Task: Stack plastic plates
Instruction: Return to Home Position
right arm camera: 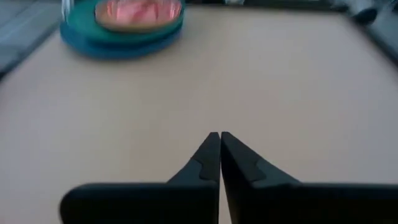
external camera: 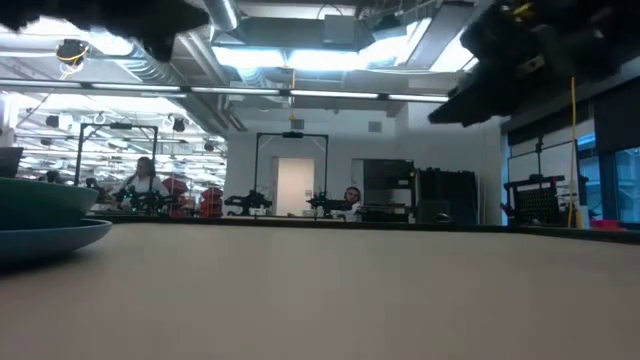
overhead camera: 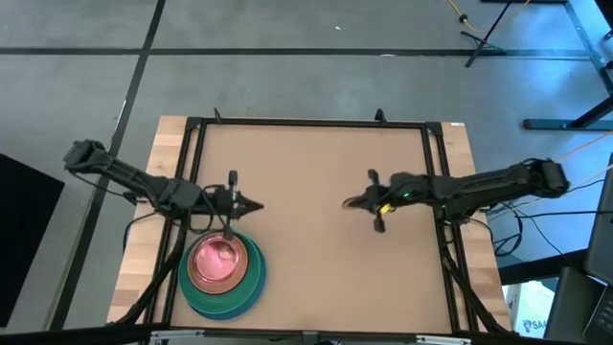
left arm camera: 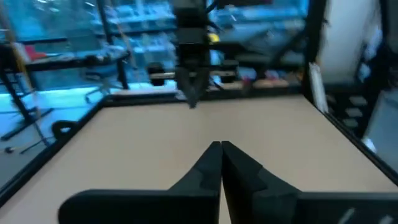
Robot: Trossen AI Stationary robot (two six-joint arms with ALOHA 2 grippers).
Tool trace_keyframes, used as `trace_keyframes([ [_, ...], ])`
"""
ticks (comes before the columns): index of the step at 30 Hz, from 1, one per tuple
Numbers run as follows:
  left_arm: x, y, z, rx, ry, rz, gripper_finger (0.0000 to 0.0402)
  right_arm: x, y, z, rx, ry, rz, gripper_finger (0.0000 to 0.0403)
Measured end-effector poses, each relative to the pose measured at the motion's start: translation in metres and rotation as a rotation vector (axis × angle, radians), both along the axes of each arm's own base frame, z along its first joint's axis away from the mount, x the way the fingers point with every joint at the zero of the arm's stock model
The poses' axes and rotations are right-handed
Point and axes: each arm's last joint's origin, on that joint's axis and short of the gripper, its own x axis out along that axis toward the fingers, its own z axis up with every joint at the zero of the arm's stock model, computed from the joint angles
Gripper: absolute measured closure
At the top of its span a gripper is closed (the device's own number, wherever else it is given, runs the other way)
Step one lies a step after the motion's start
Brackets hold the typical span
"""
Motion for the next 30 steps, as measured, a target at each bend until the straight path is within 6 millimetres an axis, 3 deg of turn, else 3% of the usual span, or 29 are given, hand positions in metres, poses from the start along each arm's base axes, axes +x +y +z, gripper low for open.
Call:
trace_keyframes([
  [6, -0.006, 0.024, -0.031, -0.015, -0.006, 0.081, 0.0400, -0.042, -0.013, -0.007, 0.079, -0.221, -0.065, 0.0400],
  [14, -0.025, 0.037, -0.056, -0.050, -0.030, 0.181, 0.0401, -0.084, -0.013, -0.024, 0.107, -0.420, -0.102, 0.0398],
  [20, -0.043, 0.046, -0.074, -0.105, -0.093, 0.239, 0.0401, -0.100, -0.012, -0.035, 0.123, -0.457, -0.093, 0.0398],
  [30, -0.070, 0.050, -0.068, -0.106, -0.235, 0.252, 0.0401, -0.116, -0.011, -0.034, 0.142, -0.474, -0.068, 0.0398],
])
